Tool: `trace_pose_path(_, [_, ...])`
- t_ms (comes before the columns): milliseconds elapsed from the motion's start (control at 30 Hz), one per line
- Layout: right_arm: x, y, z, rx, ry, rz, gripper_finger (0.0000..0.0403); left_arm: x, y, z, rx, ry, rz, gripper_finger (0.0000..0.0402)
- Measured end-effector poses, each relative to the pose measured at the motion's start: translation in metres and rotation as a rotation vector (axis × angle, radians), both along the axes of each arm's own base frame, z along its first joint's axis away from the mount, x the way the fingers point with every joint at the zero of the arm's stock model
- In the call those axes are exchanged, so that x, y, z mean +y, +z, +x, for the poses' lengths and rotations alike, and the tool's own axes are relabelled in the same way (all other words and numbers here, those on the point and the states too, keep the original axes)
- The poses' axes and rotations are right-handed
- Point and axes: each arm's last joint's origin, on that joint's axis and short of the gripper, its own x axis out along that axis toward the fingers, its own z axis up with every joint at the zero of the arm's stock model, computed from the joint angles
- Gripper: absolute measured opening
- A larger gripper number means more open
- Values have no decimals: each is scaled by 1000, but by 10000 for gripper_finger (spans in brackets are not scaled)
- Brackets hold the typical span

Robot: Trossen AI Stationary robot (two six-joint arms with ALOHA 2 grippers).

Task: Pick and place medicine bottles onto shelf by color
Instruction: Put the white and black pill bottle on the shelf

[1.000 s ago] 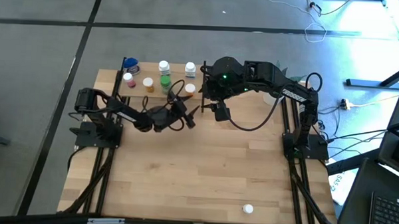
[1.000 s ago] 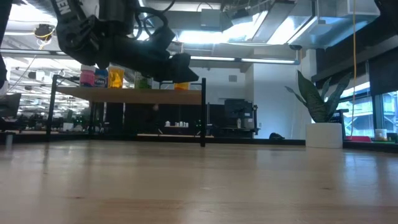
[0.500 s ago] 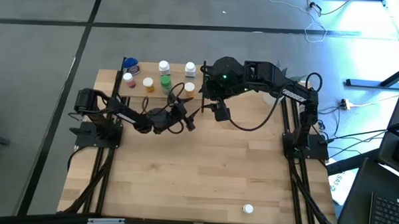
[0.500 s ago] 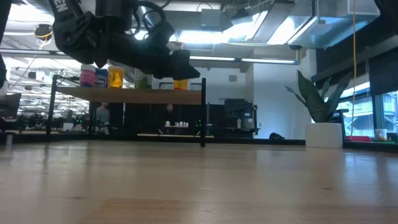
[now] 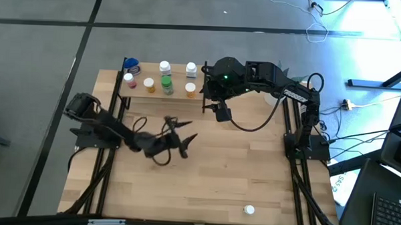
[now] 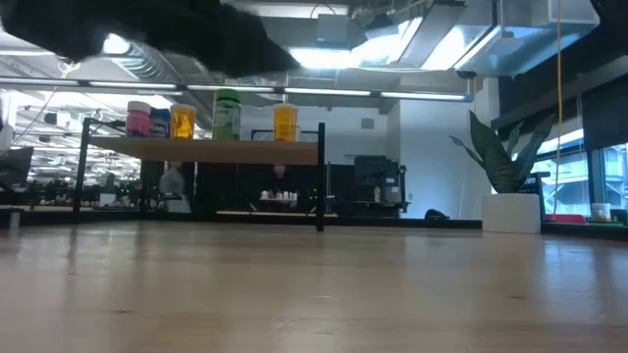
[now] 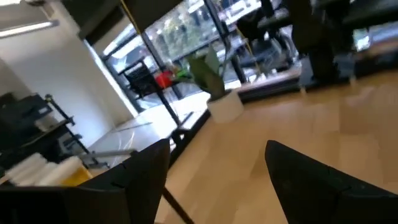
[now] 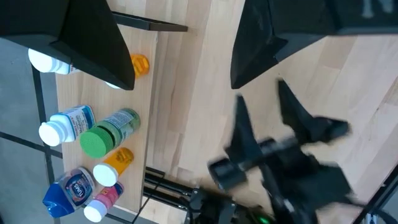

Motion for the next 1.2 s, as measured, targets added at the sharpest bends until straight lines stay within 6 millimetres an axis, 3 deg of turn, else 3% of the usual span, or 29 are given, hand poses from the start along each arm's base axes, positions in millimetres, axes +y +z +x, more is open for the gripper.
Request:
trace_pose_path(333, [0, 0, 0, 1, -3, 26, 267, -58, 1, -35, 37, 112, -51, 259])
trace_pose_path(467, [10, -7, -7, 102, 101, 109, 267, -73, 0, -47, 81, 155, -33, 259])
trace_pose_path(700, [47, -24, -23, 355, 225, 176, 267, -96, 3, -69, 112, 138, -25, 259])
trace_pose_path(867, [87, -23, -26, 367, 328, 168, 267, -109, 6, -82, 82, 68, -60, 259])
trace_pose_path(1033, [115, -25, -30, 387, 216, 92, 267, -117, 18, -97, 86, 5, -55, 259])
trace_pose_path(1200, [135, -25, -35, 385, 128, 79, 267, -115, 44, -116, 67, -54, -81, 259])
